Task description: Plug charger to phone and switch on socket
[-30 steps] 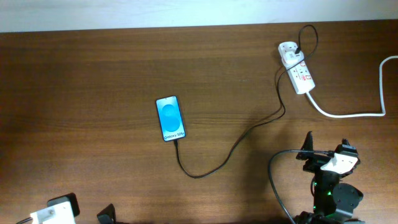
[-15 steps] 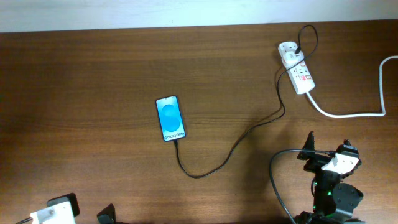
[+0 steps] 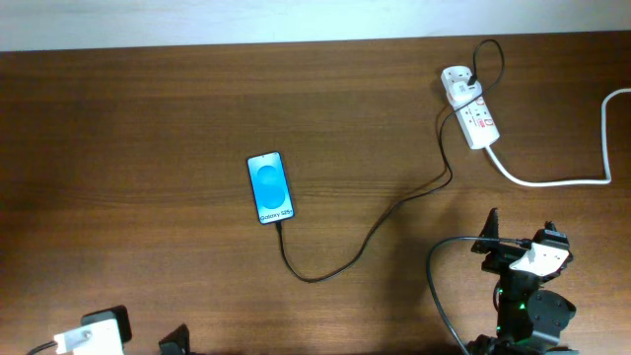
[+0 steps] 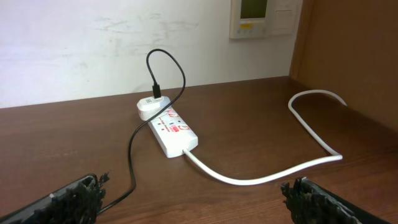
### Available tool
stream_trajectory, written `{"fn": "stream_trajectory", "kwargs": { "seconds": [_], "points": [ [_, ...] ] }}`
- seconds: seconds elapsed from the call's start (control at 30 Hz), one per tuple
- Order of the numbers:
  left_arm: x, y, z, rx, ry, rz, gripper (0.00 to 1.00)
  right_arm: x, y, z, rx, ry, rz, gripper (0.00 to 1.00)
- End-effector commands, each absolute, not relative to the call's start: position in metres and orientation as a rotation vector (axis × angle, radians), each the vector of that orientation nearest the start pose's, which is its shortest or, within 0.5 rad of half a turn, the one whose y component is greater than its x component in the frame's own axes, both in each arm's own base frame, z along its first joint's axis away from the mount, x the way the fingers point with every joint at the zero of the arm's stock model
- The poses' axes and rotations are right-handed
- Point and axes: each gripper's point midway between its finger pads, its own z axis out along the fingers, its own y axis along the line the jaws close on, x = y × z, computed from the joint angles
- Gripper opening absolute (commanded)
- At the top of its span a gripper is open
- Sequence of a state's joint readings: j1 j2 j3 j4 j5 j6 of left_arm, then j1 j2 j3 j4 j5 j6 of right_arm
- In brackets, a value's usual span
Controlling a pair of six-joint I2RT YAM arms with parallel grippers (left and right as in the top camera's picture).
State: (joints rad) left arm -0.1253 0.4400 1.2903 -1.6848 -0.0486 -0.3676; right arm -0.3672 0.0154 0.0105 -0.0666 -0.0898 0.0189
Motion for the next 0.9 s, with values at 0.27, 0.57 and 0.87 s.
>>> {"fn": "stream_trajectory", "kwargs": {
  "seconds": [0.27, 0.57, 0.87],
  "points": [
    [0.114, -0.008, 0.270, -0.286, 2.028, -0.281, 0.99, 0.233, -0.078, 0.157, 0.267, 1.626, -0.211, 0.98],
    [0.188, -0.020, 0.206, -0.253, 1.841, -0.333, 0.99, 0.233, -0.078, 0.157, 0.267, 1.626, -0.211, 0.98],
    [0.214, -0.005, 0.182, -0.284, 1.793, -0.218, 0.99, 0.233, -0.078, 0.157, 0.267, 1.626, -0.211, 0.98]
  ]
}}
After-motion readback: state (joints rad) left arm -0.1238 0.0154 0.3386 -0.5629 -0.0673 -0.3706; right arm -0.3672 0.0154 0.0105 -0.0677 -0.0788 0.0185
